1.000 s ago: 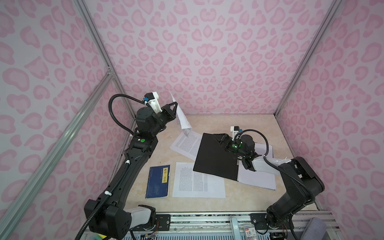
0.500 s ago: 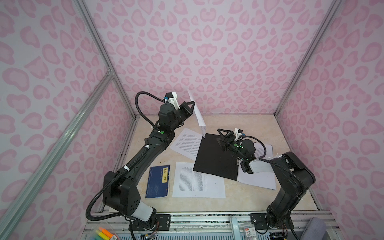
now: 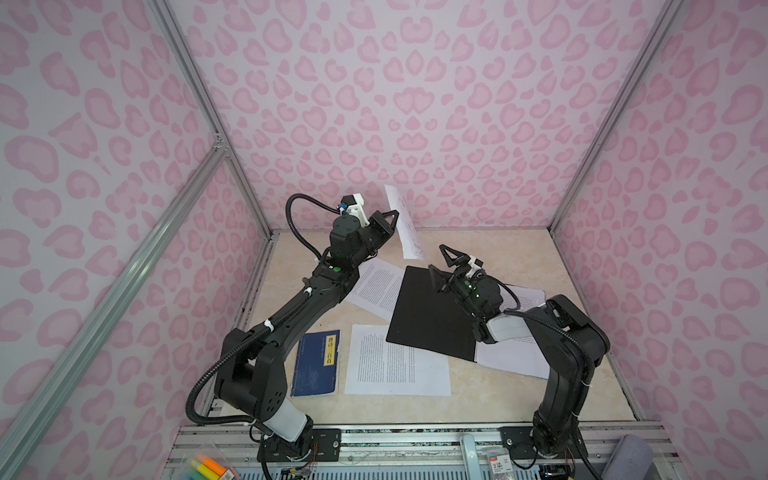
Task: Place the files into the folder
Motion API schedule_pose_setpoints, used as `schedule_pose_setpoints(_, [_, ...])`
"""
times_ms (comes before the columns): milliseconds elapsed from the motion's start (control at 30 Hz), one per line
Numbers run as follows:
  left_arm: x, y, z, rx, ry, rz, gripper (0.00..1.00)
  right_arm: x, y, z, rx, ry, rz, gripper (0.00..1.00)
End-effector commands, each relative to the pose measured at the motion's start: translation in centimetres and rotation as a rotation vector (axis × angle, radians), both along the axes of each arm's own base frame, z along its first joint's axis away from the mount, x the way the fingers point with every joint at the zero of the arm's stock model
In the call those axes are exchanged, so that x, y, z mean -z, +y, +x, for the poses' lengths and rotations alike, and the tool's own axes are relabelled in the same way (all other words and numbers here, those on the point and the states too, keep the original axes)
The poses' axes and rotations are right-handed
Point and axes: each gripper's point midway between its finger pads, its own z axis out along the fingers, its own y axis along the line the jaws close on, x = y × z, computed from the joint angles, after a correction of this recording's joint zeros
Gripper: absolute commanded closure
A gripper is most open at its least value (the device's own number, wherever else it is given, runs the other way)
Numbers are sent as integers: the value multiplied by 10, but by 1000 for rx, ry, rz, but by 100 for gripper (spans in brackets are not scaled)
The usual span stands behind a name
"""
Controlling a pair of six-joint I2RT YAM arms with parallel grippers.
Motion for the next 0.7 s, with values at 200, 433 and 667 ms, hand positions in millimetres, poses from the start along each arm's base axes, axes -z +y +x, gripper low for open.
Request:
schedule_pose_setpoints(200, [-1, 10, -8, -40, -26, -30, 97, -10, 6, 6, 0, -35, 138, 18])
schedule_pose_setpoints(433, [-1, 4, 0, -23, -19, -44, 97, -7, 20, 1, -34, -36, 130, 8])
schedule_pose_setpoints(667, [2, -1, 6, -15, -6, -65, 96, -10, 33, -1, -55, -58, 119, 4])
